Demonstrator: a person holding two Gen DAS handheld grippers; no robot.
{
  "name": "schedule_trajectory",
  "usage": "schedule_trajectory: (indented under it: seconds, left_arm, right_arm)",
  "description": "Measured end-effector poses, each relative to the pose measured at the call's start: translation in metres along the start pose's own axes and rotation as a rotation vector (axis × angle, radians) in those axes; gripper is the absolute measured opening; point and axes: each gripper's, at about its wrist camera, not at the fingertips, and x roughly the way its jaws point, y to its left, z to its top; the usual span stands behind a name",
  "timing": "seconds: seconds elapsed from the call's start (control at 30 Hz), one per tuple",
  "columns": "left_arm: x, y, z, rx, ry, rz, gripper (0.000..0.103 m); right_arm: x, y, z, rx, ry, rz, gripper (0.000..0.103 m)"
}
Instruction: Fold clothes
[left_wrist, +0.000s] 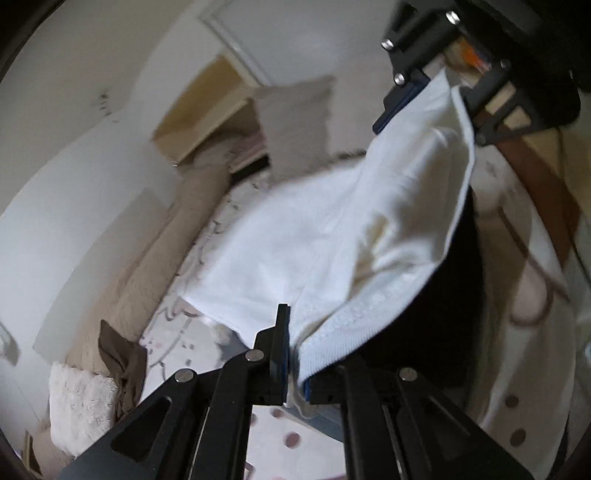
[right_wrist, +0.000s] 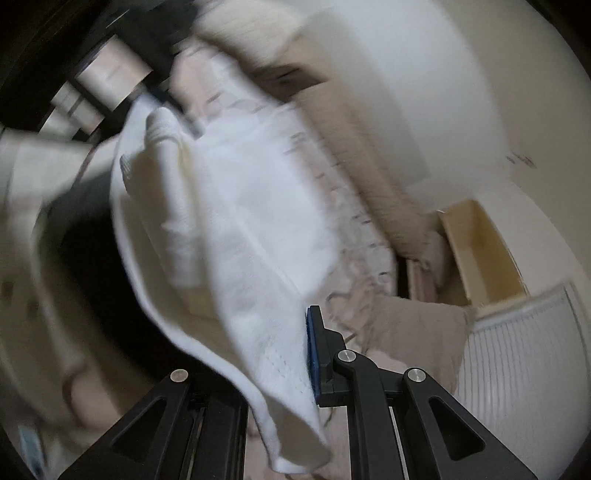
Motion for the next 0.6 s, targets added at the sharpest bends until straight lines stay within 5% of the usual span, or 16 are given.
schedule_trajectory:
  seconds: [0.23,0.3,0.37,0.6]
  left_arm:
    - [0.012,-0.011,-0.007,-0.053,0.027,-0.038,0.009]
    - [0.016,-0.014,-0.009,-0.068,0.035,-0.049,0.009]
    - [0.019,-0.017,-0.011,-0.083,0.043,-0.059,0.009]
    - [0.029,-0.018,-0.016,-0.165,0.072,-0.123,0.01]
  right_arm:
    - [0.028,0.055,-0.024,-0.162,0.135,0.102,0.011]
    - [0.035,0.055,-0.026,-0.158,0.167,0.107,0.022]
    - [0.041,0.047,-0.025,-0.132,0.194,0.1,0.071]
    - [0.037,-0.021,-0.038,0.057,0.243,0.124,0.078]
